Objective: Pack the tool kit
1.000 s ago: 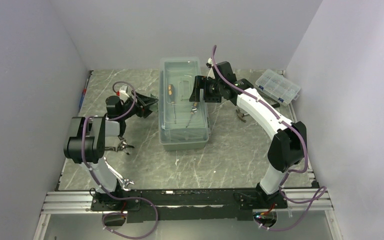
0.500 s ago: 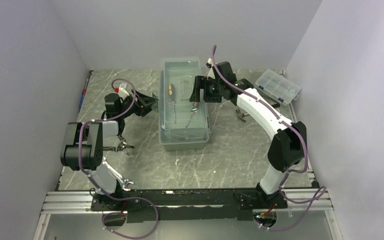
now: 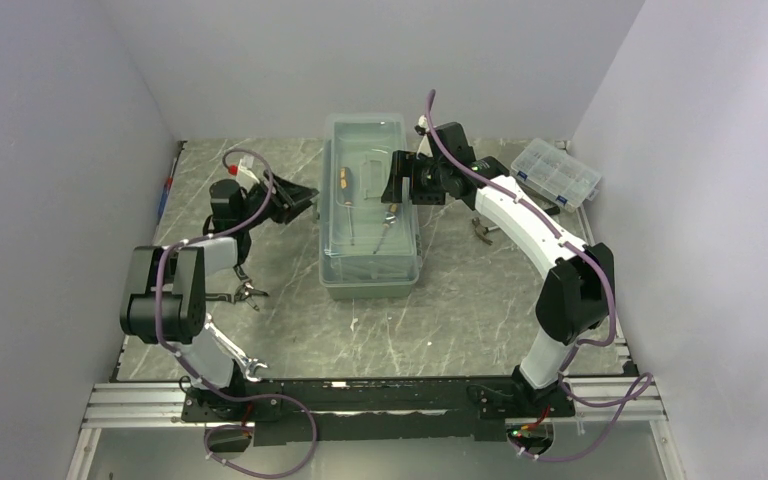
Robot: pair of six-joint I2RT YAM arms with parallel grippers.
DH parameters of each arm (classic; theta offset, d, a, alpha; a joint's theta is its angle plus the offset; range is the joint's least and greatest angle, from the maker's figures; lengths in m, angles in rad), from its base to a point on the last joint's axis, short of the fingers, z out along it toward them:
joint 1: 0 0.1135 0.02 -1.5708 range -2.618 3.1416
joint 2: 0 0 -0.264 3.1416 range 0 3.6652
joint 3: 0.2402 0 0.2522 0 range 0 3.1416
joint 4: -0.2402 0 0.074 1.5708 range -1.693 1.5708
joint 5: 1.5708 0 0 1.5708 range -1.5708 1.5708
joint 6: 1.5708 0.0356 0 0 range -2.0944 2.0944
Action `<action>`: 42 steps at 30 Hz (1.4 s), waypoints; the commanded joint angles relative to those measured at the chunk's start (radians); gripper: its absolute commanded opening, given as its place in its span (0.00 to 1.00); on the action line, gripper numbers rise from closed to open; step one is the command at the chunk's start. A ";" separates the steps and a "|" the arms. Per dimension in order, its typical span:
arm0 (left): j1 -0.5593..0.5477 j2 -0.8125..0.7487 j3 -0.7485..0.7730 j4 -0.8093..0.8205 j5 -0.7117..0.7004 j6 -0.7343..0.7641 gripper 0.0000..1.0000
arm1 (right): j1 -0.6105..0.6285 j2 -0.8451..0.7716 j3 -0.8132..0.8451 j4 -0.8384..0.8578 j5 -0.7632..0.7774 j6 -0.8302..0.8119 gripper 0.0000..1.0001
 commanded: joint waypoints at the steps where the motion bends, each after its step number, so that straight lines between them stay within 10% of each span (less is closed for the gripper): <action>1: -0.061 -0.105 0.081 0.048 0.126 0.037 0.64 | 0.019 -0.005 0.032 0.023 -0.056 -0.009 0.80; 16: -0.046 -0.042 0.070 0.118 0.149 0.002 0.47 | 0.018 0.002 0.044 0.012 -0.057 -0.017 0.80; 22: -0.042 -0.194 0.142 -0.179 0.106 0.204 0.39 | 0.017 0.011 0.046 0.010 -0.057 -0.019 0.80; 27: -0.029 -0.276 0.233 -0.513 0.002 0.396 0.02 | 0.015 0.007 0.047 0.011 -0.050 -0.015 0.81; 35: -0.020 -0.179 0.465 -1.050 -0.359 0.594 0.00 | 0.009 -0.013 0.041 0.016 -0.041 -0.011 0.81; 42: -0.062 -0.005 0.614 -1.201 -0.596 0.633 0.00 | 0.008 -0.015 0.037 0.012 -0.037 -0.011 0.81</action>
